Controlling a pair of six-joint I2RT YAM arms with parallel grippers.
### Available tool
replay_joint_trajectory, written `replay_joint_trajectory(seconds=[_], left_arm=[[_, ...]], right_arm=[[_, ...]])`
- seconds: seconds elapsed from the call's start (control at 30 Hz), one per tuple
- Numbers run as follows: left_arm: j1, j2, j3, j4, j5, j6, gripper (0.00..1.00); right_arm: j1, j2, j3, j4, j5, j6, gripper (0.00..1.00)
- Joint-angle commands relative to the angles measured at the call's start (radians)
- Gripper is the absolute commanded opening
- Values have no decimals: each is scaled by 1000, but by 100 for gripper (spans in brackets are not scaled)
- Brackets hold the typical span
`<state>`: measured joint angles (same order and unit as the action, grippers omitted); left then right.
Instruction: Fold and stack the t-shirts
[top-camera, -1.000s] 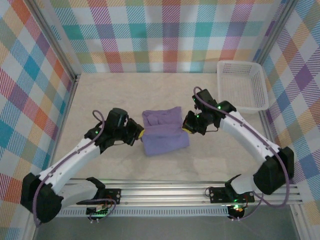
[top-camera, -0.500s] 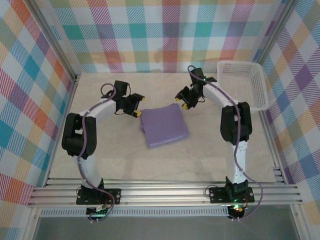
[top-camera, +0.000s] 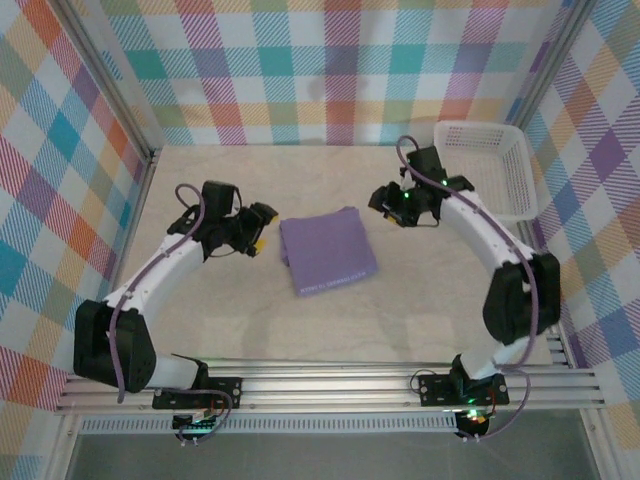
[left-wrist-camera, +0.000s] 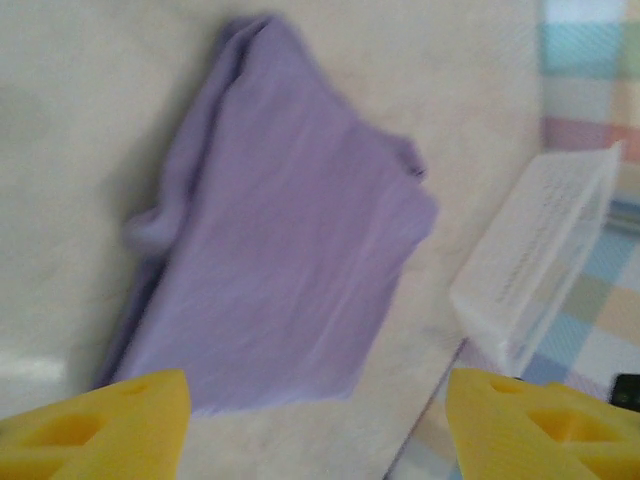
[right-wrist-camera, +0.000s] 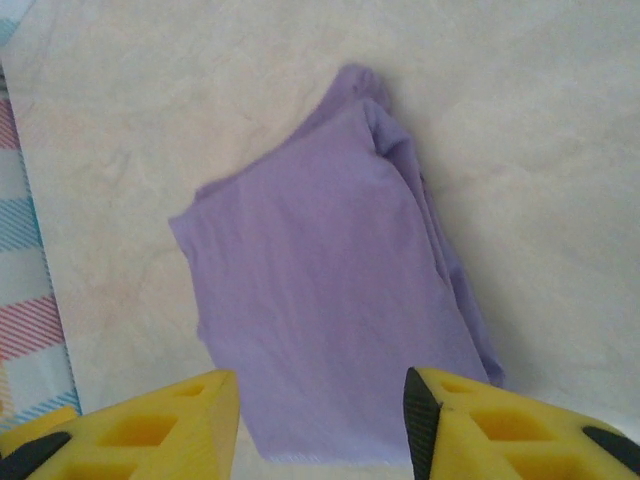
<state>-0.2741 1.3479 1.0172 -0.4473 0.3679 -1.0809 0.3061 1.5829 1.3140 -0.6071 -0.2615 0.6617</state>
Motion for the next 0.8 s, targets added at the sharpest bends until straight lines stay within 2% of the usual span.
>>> replay_joint_trajectory(seconds=[0.0, 0.07, 0.13, 0.2, 0.27, 0.33, 0.37, 0.47, 0.57, 0.6, 0.63, 0.7, 0.77], left_arm=[[-7, -147, -4, -197, -67, 131, 98], [-7, -213, 25, -252, -95, 244, 100], [-7, -228, 110, -377, -203, 352, 100], [-6, -231, 174, -467, -363, 440, 100], [-6, -254, 195, -506, -553, 461, 100], [-5, -297, 176, -484, -708, 464, 100], [-4, -312, 164, -458, -753, 468, 100], [3, -297, 175, -393, -704, 500, 100], [0, -272, 148, -333, -510, 469, 100], [-10, -277, 104, -287, -432, 445, 100], [-38, -281, 75, -259, -413, 436, 100], [-187, -309, 46, -297, -583, 422, 100], [-289, -360, 2, -304, -706, 403, 100]], right_arm=[[-3, -154, -163, 45, 59, -90, 47], [-4, -263, -227, 34, 149, -122, 54], [-2, -334, -231, -16, 248, -153, 98], [-4, -375, -203, -81, 395, -170, 100], [-3, -413, -205, -66, 483, -214, 100], [-3, -466, -228, -23, 569, -241, 100], [-3, -484, -240, 11, 575, -265, 100], [-3, -439, -203, 12, 526, -302, 100], [9, -375, -172, -26, 454, -286, 100], [13, -396, -204, -9, 454, -275, 100], [16, -425, -242, 14, 453, -265, 100], [16, -496, -312, 51, 447, -245, 100], [15, -531, -344, 65, 415, -241, 100]])
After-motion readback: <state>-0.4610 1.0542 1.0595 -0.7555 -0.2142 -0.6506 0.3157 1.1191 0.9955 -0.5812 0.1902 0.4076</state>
